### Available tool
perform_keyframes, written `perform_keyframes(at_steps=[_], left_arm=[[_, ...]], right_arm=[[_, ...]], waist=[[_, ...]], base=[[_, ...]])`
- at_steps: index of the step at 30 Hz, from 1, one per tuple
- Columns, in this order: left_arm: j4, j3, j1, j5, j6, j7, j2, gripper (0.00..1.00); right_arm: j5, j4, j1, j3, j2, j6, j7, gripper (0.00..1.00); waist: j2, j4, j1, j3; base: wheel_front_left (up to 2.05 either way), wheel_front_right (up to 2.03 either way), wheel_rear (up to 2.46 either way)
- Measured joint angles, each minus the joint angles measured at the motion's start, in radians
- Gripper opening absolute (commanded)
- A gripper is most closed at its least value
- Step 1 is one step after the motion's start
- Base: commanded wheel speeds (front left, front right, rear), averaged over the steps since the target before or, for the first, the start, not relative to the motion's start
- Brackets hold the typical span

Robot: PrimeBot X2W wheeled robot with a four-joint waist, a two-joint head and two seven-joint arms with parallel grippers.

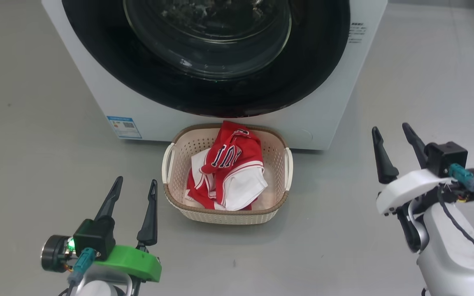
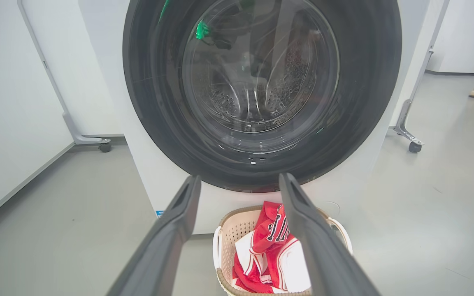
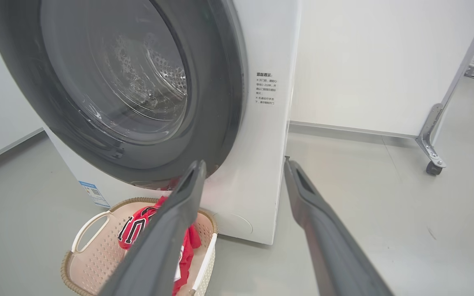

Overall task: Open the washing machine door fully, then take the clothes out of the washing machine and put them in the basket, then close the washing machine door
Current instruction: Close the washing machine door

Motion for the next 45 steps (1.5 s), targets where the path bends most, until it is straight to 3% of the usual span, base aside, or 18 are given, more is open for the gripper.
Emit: perform_keyframes(at_steps=[18,45], left_arm=[[-0.016,0.01,0.071,-0.01,0.001,0.018,0.008,1.0],[-0.05,0.02,0.114,-0.01,0.004,0.043,0.017,1.0]], right_arm=[[0.007,-0.123,0.206,-0.021,0.015,-0.043,0.0,1.0],[0.01,-0.274,0.364,-0.02,0.035,-0.072,-0.002,1.0]], waist=[[0.0,-0.075,0.0,-0.077],[0.0,-0.083,0.0,-0.111]], base=[[0.0,0.0,0.0],[0.0,0.0,0.0]])
